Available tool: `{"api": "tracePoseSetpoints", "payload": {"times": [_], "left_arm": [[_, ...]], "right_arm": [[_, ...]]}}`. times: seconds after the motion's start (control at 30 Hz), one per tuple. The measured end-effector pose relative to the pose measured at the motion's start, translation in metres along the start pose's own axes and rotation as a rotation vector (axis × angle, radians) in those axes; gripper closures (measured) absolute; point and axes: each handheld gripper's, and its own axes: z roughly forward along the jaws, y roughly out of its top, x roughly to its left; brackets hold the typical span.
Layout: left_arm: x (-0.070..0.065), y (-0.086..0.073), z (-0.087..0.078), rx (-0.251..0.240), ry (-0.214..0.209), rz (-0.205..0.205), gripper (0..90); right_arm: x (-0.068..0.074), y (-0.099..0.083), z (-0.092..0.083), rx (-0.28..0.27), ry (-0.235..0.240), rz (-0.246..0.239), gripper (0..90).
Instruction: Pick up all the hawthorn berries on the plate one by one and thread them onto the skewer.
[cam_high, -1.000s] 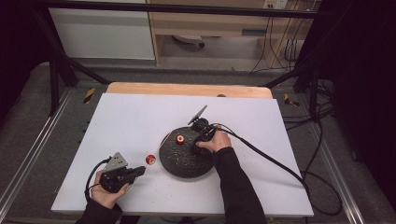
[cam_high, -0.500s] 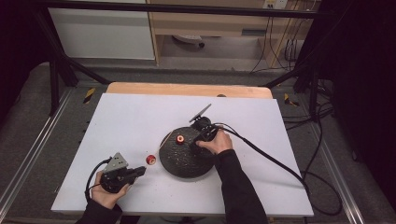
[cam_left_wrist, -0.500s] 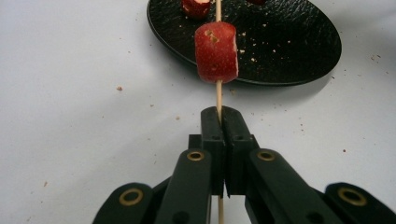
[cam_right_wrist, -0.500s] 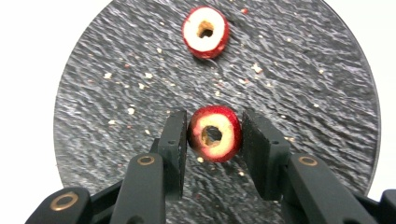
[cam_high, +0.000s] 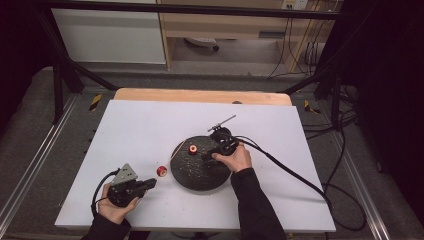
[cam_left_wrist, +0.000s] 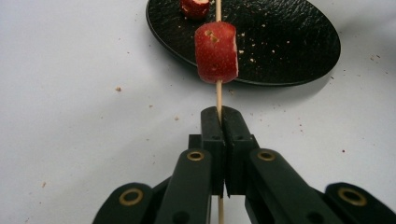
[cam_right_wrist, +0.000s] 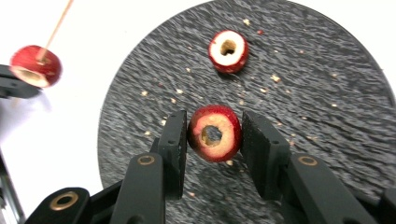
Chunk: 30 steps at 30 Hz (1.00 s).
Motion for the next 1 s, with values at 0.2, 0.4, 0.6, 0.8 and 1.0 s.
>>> {"api": "tracePoseSetpoints", "payload": {"times": [0.2, 0.4, 0.6, 0.8, 1.0], "left_arm": [[-0.001, 0.000, 0.000, -0.002, 0.000, 0.001, 88.3], [-0.001, 0.000, -0.001, -0.005, 0.000, -0.001, 88.3], [-0.002, 0.000, -0.001, -0.009, 0.002, 0.001, 88.3], [-0.003, 0.001, -0.001, -0.018, 0.003, -0.001, 88.3], [-0.005, 0.001, -0.001, -0.026, 0.005, -0.001, 88.3]], "right_arm": [[0.004, -0.013, -0.004, -0.116, 0.051, 0.038, 62.6], [0.007, -0.027, -0.004, -0.229, 0.095, 0.074, 62.6], [0.009, -0.037, -0.003, -0.334, 0.130, 0.119, 62.6], [0.012, -0.043, -0.004, -0.452, 0.170, 0.179, 62.6], [0.014, -0.048, -0.002, -0.551, 0.190, 0.235, 62.6]]}}
